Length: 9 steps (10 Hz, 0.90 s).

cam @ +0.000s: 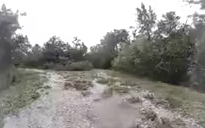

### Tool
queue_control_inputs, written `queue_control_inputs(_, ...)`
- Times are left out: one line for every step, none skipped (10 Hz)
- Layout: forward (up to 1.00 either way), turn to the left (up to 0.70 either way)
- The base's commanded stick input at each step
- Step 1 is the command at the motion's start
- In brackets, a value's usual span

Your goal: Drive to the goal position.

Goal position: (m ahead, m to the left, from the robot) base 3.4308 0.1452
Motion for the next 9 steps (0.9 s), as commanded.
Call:
queue_control_inputs(0.85, 0.00)
queue_control_inputs(0.85, 0.00)
queue_control_inputs(0.85, 0.00)
queue_control_inputs(0.85, 0.00)
queue_control_inputs(0.85, 0.00)
queue_control_inputs(0.85, 0.00)
queue_control_inputs(0.85, 0.00)
queue_control_inputs(0.85, 0.00)
queue_control_inputs(0.85, 0.00)
